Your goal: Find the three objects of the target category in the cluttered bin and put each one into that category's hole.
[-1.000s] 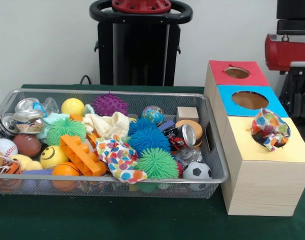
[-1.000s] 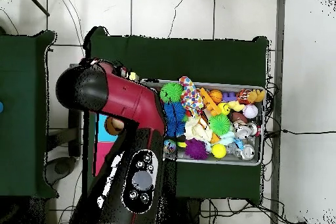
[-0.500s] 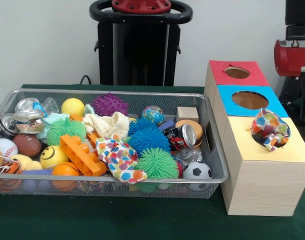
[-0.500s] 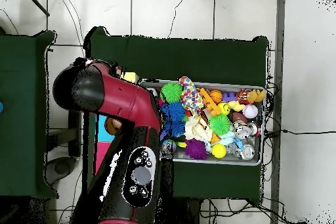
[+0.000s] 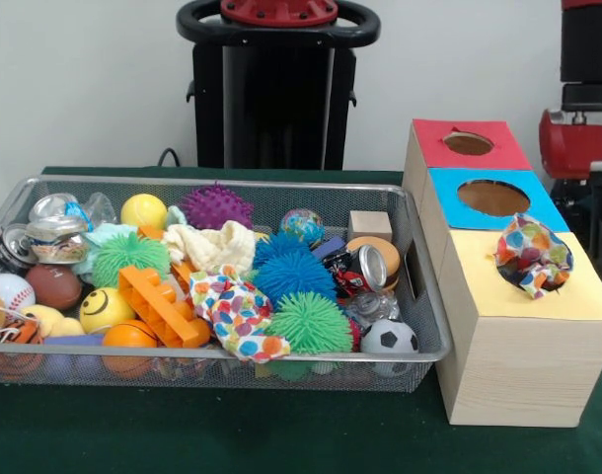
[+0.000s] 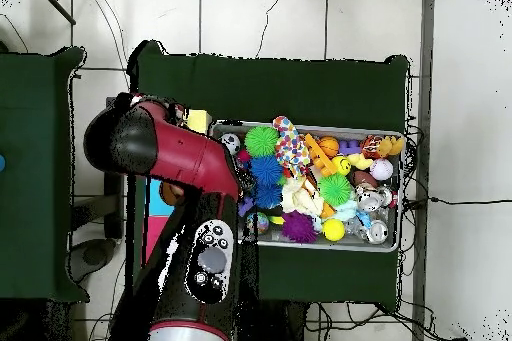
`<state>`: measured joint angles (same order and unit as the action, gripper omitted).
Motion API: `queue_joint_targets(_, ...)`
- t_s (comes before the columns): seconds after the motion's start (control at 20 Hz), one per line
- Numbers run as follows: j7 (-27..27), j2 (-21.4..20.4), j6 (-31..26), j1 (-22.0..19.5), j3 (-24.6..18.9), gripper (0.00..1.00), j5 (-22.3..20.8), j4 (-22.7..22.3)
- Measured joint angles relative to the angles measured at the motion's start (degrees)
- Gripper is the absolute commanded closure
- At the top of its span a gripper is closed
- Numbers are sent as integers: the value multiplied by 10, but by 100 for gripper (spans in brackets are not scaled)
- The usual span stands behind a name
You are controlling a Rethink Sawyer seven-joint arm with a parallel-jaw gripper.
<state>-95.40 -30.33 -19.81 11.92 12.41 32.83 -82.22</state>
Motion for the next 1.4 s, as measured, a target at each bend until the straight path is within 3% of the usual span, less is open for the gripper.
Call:
queue_joint_targets(0.8,0,41,0,44,66,100,0,0)
queue_joint_targets(1.4,0,55,0,46,78,100,0,-1)
